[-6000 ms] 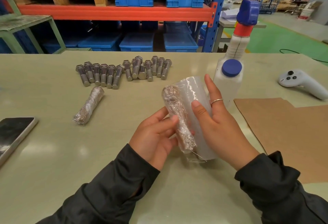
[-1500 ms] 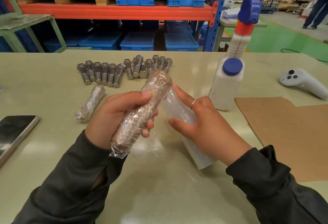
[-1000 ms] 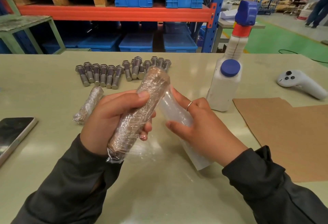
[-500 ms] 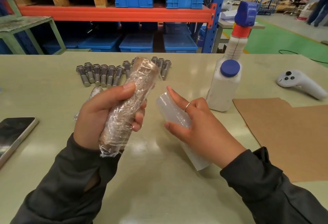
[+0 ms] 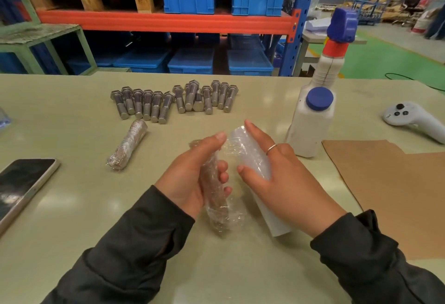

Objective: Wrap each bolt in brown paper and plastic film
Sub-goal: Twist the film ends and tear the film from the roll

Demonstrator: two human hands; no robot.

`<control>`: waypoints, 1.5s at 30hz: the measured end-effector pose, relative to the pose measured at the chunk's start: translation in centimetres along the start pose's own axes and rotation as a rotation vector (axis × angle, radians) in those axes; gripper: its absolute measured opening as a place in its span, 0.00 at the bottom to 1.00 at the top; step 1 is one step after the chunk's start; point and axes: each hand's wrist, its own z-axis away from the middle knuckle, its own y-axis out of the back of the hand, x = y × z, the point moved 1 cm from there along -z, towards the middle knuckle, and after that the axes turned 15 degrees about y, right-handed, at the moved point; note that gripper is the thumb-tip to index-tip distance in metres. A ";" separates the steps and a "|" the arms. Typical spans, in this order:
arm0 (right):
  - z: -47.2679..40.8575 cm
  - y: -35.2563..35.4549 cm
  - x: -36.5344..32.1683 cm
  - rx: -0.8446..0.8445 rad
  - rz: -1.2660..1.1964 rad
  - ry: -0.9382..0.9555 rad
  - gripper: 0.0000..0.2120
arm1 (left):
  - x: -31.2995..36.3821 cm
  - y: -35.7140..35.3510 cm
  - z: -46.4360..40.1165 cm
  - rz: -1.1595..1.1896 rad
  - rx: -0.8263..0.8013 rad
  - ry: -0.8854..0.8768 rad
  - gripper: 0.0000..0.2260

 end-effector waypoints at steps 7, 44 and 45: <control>0.2 -0.3 -1.5 -0.051 0.069 0.061 0.32 | -0.2 1.3 -1.1 0.015 0.248 -0.184 0.09; -5.9 -3.0 -1.5 -0.120 0.257 -0.158 0.18 | -0.8 1.8 -3.6 -0.053 0.473 -0.067 0.08; -5.9 -3.0 -1.6 -0.125 0.267 -0.162 0.18 | -0.8 1.8 -3.6 -0.062 0.482 -0.073 0.09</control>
